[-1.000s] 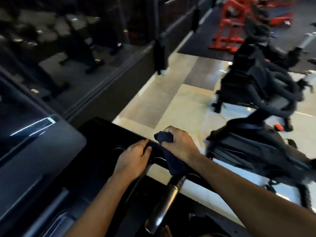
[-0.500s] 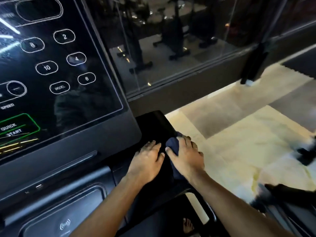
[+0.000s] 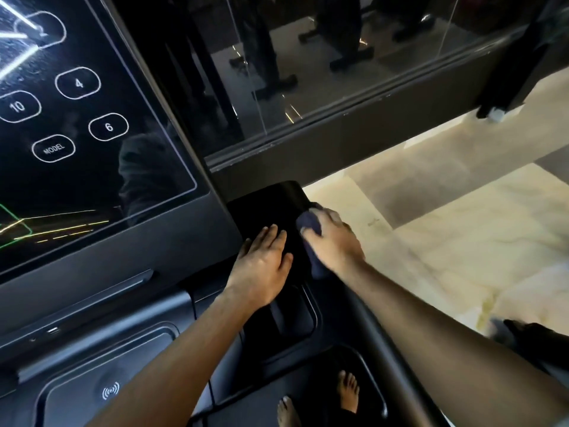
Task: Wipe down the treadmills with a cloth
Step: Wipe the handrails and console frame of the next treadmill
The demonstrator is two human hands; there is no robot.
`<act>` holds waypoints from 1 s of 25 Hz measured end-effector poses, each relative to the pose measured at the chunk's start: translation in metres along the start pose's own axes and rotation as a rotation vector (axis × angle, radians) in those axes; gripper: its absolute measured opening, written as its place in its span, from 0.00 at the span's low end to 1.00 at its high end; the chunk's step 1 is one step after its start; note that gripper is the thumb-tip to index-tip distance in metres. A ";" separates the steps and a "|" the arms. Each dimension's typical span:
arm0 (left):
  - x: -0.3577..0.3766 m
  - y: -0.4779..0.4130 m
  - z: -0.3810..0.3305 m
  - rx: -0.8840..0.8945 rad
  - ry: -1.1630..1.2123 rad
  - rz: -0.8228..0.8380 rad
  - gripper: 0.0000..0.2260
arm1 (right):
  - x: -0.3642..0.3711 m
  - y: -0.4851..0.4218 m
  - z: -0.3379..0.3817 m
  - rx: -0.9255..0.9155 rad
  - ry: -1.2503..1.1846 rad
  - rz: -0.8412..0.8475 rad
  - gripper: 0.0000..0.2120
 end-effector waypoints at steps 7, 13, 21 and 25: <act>-0.004 -0.036 0.001 0.002 0.002 -0.010 0.25 | 0.006 -0.039 0.011 -0.059 -0.075 0.023 0.26; -0.003 -0.064 0.000 -0.027 0.001 -0.083 0.25 | 0.014 -0.056 0.025 -0.113 -0.004 0.031 0.27; 0.000 -0.081 0.001 -0.001 -0.003 -0.150 0.26 | 0.013 -0.096 0.027 -0.168 -0.149 0.036 0.27; 0.008 -0.077 0.001 -0.003 -0.022 -0.090 0.26 | 0.018 -0.126 0.007 0.143 -0.240 0.208 0.23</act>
Point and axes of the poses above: each hand's wrist, its own y-axis away from the middle knuckle, its own x-axis out of the palm, z = x × y, the point moved 4 cm from there along -y, towards the middle knuckle, and after that the axes turned 12 degrees about y, right-handed, at the moved point
